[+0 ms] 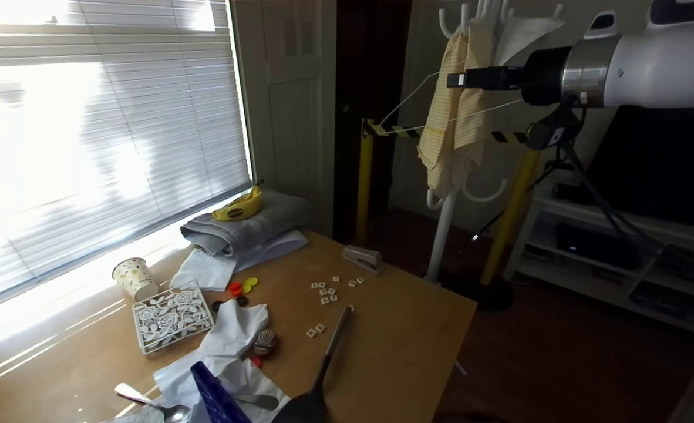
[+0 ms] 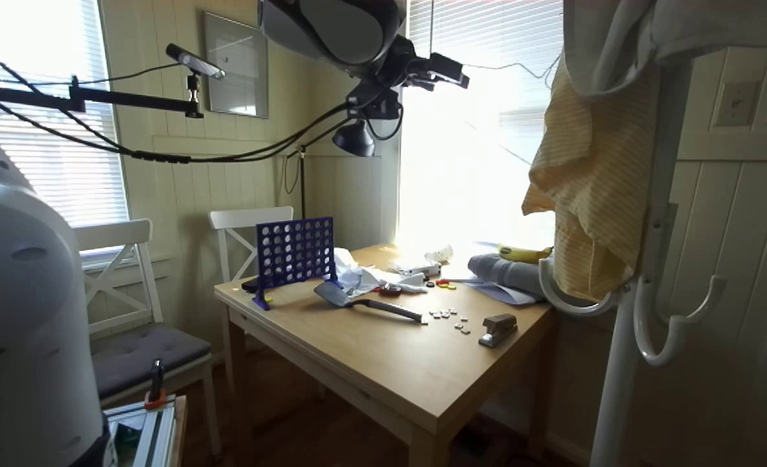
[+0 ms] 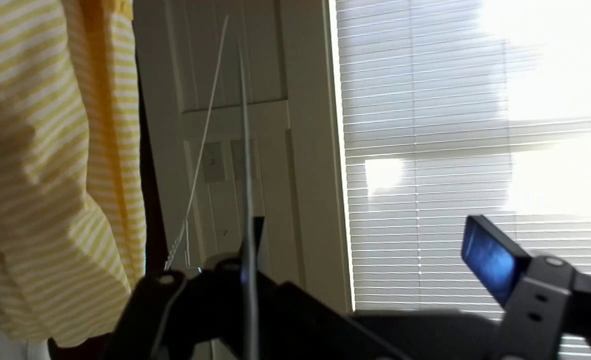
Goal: Take the hanger off the bottom right hook and hang it on the top left hook
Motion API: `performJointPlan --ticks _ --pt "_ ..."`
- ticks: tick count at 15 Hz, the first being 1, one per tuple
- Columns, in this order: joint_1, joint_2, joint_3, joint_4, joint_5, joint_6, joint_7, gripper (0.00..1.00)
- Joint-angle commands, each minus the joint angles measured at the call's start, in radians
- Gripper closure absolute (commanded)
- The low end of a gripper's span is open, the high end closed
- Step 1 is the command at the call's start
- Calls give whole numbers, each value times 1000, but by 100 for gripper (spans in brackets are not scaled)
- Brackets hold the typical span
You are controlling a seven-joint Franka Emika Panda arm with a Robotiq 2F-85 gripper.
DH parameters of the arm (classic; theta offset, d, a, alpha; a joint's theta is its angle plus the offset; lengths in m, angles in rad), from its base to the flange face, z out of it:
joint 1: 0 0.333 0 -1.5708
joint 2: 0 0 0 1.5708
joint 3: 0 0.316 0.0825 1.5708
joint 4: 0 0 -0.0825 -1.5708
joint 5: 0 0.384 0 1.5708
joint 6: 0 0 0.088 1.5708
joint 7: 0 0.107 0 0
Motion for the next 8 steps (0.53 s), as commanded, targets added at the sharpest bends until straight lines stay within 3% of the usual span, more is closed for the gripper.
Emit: performJointPlan --ticks 1,6,8 --pt "122 -13 -122 68 -144 148 204 0" --pt "475 -72 -405 134 -340 270 415 0" --pt "624 -116 -523 145 -372 306 440 0"
